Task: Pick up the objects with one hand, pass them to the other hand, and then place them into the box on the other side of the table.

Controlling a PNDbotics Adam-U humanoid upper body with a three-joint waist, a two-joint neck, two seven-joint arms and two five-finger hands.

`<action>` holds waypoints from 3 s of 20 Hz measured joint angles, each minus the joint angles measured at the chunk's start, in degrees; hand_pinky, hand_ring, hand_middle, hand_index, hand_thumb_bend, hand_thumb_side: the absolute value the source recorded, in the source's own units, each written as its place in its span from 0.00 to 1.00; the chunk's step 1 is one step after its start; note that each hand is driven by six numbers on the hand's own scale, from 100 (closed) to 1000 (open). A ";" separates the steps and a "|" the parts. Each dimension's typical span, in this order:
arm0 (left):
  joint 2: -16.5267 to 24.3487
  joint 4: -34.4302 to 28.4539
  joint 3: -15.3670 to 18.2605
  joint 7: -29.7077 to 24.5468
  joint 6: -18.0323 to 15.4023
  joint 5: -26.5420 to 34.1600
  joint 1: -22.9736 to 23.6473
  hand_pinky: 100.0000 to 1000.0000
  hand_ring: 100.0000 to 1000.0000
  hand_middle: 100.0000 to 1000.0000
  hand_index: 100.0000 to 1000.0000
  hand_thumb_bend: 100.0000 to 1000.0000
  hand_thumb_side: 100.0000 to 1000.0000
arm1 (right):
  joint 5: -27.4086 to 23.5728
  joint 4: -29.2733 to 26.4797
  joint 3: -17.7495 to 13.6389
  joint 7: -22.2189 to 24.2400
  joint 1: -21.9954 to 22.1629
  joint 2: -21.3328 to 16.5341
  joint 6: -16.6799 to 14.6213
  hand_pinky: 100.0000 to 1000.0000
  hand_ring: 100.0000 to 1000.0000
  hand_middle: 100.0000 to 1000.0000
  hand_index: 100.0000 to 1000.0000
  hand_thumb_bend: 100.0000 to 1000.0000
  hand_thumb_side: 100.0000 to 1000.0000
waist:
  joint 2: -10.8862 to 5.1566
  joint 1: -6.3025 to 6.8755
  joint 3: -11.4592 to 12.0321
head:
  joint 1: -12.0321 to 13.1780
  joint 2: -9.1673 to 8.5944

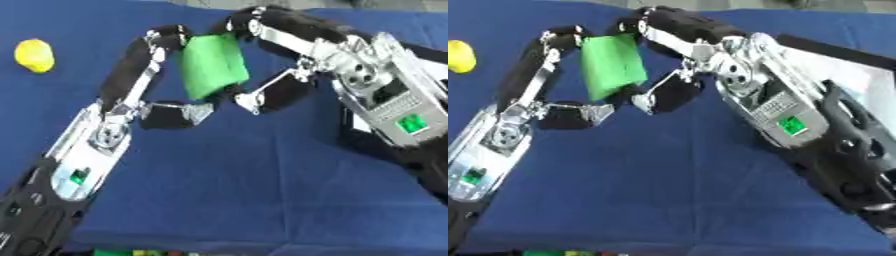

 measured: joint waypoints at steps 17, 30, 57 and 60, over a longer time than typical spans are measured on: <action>-1.04 1.84 0.03 -4.81 15.74 -0.22 -0.03 0.84 0.67 0.72 0.93 0.34 0.60 | -6.38 -1.11 -2.17 -2.62 0.90 -0.96 1.21 0.82 0.78 0.43 0.52 0.00 0.00 | 0.00 0.39 -0.38 | -0.04 -0.04; 3.86 0.80 3.34 -4.84 18.24 3.29 4.11 0.83 0.64 0.66 0.81 0.07 0.54 | -14.78 -2.20 -13.79 -12.19 8.55 -6.69 1.14 0.83 0.80 0.44 0.54 0.00 0.00 | 0.33 1.10 -1.29 | 0.09 -0.93; 18.00 -10.40 18.40 9.46 24.24 12.70 15.74 0.83 0.65 0.70 0.80 0.07 0.52 | -6.10 4.83 -31.85 -27.30 35.97 -17.26 7.09 0.82 0.85 0.57 0.67 0.00 0.00 | 2.18 3.25 -1.34 | -10.55 -3.96; 18.17 -10.39 18.76 10.04 24.42 12.93 15.78 0.83 0.65 0.70 0.80 0.07 0.52 | -4.27 4.99 -32.17 -25.12 36.68 -17.26 5.77 0.90 1.00 0.82 0.90 0.06 0.02 | 2.18 3.15 -1.33 | -10.47 -3.96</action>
